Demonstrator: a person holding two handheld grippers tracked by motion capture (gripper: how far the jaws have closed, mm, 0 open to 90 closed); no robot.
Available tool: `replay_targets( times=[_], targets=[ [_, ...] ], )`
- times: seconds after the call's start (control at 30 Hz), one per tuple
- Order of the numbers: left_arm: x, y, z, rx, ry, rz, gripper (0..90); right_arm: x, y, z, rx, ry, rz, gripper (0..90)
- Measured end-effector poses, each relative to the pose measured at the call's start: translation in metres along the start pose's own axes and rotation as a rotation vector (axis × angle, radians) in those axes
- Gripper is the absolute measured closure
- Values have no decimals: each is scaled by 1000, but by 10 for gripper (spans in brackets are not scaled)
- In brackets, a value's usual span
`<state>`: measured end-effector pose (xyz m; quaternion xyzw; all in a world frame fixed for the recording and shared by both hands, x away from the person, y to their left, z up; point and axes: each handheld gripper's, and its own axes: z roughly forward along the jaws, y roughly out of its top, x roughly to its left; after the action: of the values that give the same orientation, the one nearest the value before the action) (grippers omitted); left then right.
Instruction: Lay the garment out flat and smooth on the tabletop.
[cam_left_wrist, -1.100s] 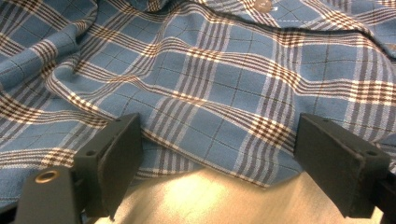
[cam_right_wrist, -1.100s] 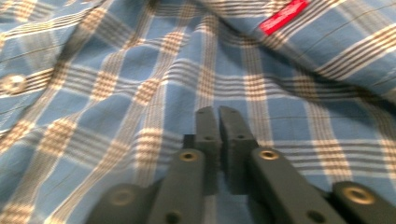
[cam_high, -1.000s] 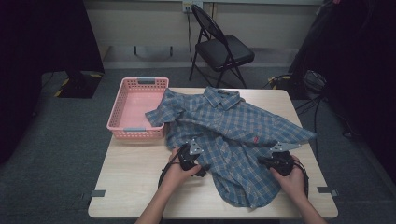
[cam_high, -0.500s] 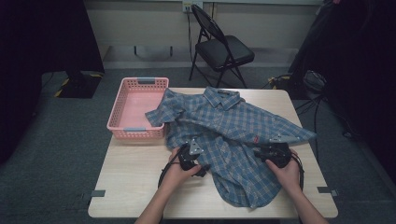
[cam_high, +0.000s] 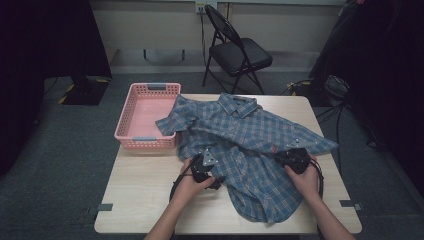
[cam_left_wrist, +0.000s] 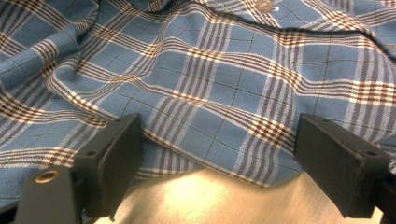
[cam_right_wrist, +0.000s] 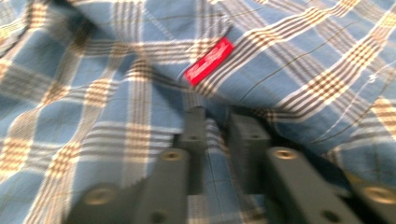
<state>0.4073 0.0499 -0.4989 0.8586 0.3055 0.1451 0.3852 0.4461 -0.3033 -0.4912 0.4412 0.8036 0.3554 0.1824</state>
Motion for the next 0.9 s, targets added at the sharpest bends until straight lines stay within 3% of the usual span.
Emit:
replay_targets(
  times=[0.1, 0.2, 0.43, 0.6, 0.67, 0.7, 0.73, 0.83, 0.9],
  targets=[
    [0, 0, -1, -5, -1, -1, 154, 3, -3, -5, 10, 21, -9, 886],
    [0, -1, -1, -7, 0, -6, 155, 9, -8, -11, 19, 26, -20, 893],
    [-1, 0, -1, -3, 5, -1, 155, 25, -29, -36, 45, 90, -50, 893],
    [-1, -1, -1, -2, 7, -1, 155, 31, -40, -51, 72, 127, -37, 888],
    [-1, 0, -1, -2, 6, -3, 154, 31, -42, -54, 43, 128, -27, 811],
    [-1, 0, 0, -2, 7, 0, 153, 30, -41, -55, 19, 111, -11, 718],
    [-1, 0, 0, -2, 7, 0, 153, 29, -39, -54, -5, 82, -6, 686],
    [-1, 0, 0, -1, 8, 1, 153, 23, -28, -49, -47, 24, -5, 630],
    [-1, 0, 0, -2, 8, 1, 153, 18, -22, -40, -42, -18, -4, 622]
  ],
)
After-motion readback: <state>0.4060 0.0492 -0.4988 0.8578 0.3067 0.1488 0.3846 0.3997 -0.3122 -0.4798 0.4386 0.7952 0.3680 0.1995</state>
